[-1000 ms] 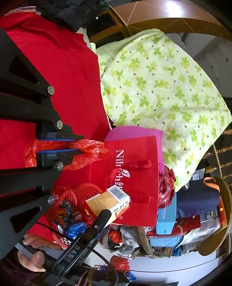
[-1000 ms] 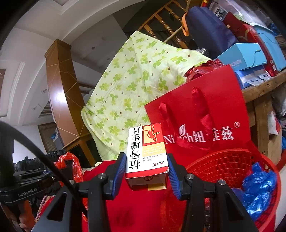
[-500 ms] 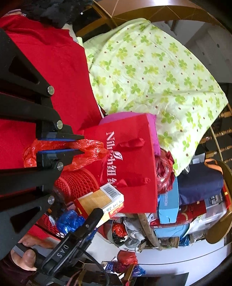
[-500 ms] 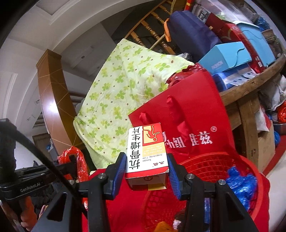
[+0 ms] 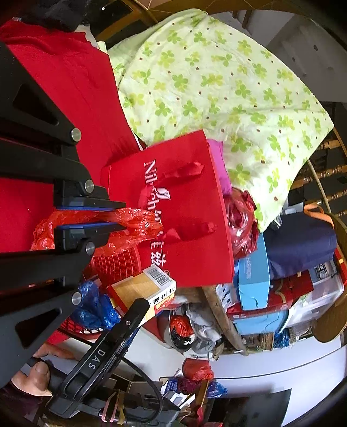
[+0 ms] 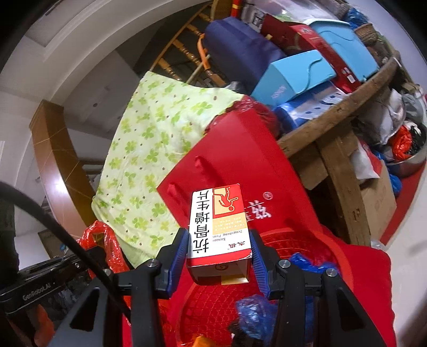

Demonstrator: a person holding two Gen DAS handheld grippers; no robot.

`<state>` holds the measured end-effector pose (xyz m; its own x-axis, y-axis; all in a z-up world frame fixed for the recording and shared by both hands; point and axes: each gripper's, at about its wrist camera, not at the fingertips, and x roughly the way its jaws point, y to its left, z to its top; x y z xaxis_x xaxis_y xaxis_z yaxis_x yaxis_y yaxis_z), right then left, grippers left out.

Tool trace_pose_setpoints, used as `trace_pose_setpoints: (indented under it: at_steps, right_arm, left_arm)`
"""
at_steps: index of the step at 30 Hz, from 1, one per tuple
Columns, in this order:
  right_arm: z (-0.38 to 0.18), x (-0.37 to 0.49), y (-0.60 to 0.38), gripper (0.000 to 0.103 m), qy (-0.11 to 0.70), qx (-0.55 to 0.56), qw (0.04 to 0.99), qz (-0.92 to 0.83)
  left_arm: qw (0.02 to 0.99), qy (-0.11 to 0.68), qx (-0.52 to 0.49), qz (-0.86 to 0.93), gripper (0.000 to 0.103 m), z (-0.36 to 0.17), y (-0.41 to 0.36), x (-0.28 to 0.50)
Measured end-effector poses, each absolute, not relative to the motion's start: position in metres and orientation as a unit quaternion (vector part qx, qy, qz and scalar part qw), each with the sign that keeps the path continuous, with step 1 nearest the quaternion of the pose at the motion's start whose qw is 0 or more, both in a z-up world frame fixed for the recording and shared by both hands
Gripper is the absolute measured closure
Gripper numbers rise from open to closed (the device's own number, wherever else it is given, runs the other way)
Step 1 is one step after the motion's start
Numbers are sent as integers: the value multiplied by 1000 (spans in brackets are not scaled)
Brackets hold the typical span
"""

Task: Collect trash
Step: 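Carry the red scrap and medicine box with both tools over the basket, then open both tools over the basket, dropping the medicine box and red scrap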

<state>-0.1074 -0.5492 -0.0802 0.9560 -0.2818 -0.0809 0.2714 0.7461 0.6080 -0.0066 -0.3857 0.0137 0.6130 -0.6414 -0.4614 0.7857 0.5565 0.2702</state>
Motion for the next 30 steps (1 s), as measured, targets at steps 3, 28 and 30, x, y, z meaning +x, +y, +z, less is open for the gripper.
trace_pose_setpoints:
  at_steps: [3,28,30]
  right_arm:
    - [-83,-110,-555,55,-9,331,931,-155]
    - [-95,-91,-571,51,24,372,913,-167]
    - [-97,-86,-572,40,30,382,909,-165]
  left_arm:
    - [865,159,232,-415,95,11,-393,-9]
    - [857,190,218,-426,91,-11,-430,10]
    - [856,208,216,-420,63,-20,-428,16]
